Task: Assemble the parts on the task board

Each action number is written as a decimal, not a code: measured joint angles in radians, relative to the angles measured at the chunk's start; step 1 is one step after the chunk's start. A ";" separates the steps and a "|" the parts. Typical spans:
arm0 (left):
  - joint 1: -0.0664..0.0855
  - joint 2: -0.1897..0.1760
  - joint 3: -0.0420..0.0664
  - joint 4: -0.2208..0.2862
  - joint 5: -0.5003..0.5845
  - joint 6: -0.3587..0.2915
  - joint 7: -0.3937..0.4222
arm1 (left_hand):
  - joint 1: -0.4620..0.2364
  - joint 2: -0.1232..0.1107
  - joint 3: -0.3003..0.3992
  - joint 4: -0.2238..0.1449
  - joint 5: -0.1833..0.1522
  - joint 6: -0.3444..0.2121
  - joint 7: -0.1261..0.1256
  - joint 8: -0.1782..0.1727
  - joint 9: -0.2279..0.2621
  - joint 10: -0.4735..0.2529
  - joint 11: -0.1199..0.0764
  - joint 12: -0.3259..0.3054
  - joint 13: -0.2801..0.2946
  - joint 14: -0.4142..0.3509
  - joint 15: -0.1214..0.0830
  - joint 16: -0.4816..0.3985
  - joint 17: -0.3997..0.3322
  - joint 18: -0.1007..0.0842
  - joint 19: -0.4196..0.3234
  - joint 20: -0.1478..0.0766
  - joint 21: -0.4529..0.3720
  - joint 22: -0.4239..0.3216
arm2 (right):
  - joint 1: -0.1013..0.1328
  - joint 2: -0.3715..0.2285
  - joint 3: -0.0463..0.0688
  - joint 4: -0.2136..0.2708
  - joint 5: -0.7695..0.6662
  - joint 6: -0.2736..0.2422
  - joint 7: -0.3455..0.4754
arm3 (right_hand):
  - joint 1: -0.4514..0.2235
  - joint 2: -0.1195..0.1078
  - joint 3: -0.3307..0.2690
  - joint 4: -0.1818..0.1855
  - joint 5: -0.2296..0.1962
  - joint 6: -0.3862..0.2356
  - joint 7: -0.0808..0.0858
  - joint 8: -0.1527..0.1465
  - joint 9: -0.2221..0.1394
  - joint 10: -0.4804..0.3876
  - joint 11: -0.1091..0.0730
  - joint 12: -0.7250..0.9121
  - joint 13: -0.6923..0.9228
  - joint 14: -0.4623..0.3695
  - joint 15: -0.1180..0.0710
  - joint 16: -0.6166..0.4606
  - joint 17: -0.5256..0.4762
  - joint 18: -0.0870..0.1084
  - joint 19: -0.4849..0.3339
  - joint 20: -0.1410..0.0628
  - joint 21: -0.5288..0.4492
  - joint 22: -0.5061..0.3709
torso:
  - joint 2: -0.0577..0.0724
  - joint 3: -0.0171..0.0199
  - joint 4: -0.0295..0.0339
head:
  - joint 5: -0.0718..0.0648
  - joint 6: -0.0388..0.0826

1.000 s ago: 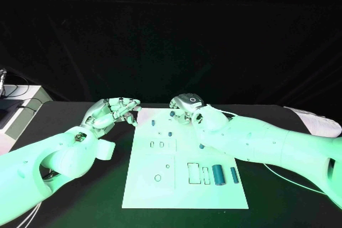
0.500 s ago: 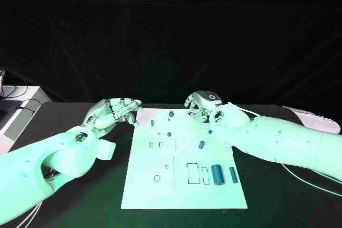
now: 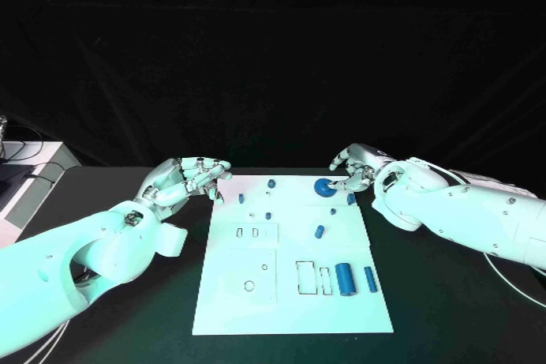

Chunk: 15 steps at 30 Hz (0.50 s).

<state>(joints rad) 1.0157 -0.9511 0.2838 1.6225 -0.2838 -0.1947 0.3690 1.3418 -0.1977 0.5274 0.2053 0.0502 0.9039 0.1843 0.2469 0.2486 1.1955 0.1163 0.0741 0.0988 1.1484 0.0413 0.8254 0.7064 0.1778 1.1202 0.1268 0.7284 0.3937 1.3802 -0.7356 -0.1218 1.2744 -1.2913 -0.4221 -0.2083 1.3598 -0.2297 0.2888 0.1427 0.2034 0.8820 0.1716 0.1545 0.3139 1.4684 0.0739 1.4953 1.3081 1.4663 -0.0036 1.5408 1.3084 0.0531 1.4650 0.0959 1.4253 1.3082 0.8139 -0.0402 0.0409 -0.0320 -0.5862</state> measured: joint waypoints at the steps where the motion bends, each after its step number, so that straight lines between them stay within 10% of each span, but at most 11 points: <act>1: 0.000 0.000 0.000 -0.001 -0.001 0.000 0.000 | 0.000 0.000 0.000 0.000 0.000 0.000 0.000 0.000 0.000 0.000 0.000 0.000 0.000 0.000 0.000 0.001 0.000 0.000 0.000 0.000 0.000 0.001 | 0.000 0.000 0.000 0.000 0.005 0.012 -0.001 | 0.004 0.004 -0.012 0.006 0.000 -0.002 0.001 0.000 0.000 -0.002 0.002 0.008 0.000 -0.002 0.002 0.005 0.000 0.000 0.003 0.003 0.009 0.000 | 0.000 0.0000 0.0000 | 0.000 0.000; 15: -0.001 0.004 0.000 -0.013 -0.006 0.002 -0.001 | 0.000 0.000 0.000 0.000 0.000 0.000 0.000 0.000 0.000 0.000 0.000 0.000 0.000 0.000 0.000 0.001 0.000 0.000 0.000 0.000 0.000 0.002 | -0.009 0.033 -0.003 -0.043 0.028 0.107 -0.033 | 0.035 0.019 -0.088 0.060 0.000 -0.010 0.003 0.000 -0.001 -0.002 0.009 0.054 0.000 0.000 0.014 0.024 0.000 -0.016 -0.001 0.014 0.069 0.000 | 0.001 -0.0001 0.0017 | -0.004 -0.007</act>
<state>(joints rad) 1.0147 -0.9476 0.2836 1.6099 -0.2898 -0.1928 0.3680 1.3418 -0.1977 0.5274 0.2054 0.0502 0.9040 0.1843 0.2469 0.2485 1.1956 0.1162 0.0742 0.0988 1.1484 0.0413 0.8267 0.7063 0.1778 1.1202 0.1269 0.7283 0.3953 1.3713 -0.7025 -0.1249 1.2315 -1.2636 -0.3149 -0.2414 1.3952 -0.2107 0.2012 0.2029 0.2033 0.8716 0.1750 0.1545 0.3128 1.4667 0.0828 1.5492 1.3080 1.4663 0.0108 1.5646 1.3084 0.0371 1.4643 0.1095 1.4944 1.3080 0.8152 -0.0403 0.0427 -0.0359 -0.5933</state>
